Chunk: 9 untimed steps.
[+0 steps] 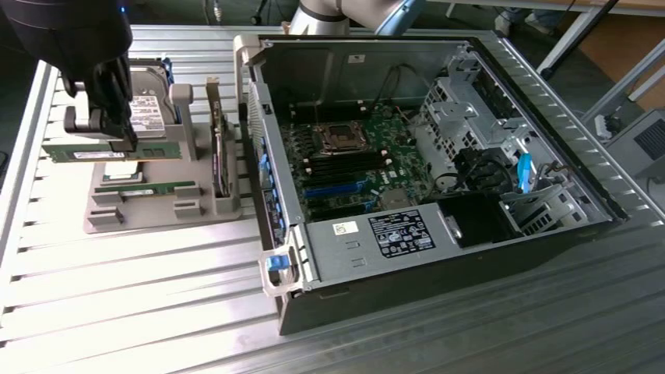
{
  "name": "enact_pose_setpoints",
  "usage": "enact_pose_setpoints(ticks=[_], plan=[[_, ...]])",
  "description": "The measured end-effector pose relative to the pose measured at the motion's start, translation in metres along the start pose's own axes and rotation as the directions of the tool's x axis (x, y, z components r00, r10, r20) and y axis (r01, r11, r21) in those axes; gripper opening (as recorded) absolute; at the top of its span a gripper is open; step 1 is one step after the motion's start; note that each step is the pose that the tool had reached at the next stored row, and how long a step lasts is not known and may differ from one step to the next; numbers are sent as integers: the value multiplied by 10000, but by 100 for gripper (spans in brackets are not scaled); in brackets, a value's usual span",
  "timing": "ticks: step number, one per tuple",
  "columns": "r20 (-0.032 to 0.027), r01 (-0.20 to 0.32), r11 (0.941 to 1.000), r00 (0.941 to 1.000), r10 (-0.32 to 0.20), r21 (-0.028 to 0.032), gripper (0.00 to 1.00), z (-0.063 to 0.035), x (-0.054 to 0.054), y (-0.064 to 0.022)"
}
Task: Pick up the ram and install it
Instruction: 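Pick up the ram and move it above insertion slot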
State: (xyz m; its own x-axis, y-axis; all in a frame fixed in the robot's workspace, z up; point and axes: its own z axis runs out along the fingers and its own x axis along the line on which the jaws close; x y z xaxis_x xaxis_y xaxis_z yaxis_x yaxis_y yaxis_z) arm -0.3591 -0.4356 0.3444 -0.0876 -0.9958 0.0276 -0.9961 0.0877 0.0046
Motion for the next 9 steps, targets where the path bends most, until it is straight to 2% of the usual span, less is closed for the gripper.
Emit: enact_pose_setpoints(ticks=[9], plan=[[1, 0, 10000, 10000, 0, 1, 11, -30, 1, 0]])
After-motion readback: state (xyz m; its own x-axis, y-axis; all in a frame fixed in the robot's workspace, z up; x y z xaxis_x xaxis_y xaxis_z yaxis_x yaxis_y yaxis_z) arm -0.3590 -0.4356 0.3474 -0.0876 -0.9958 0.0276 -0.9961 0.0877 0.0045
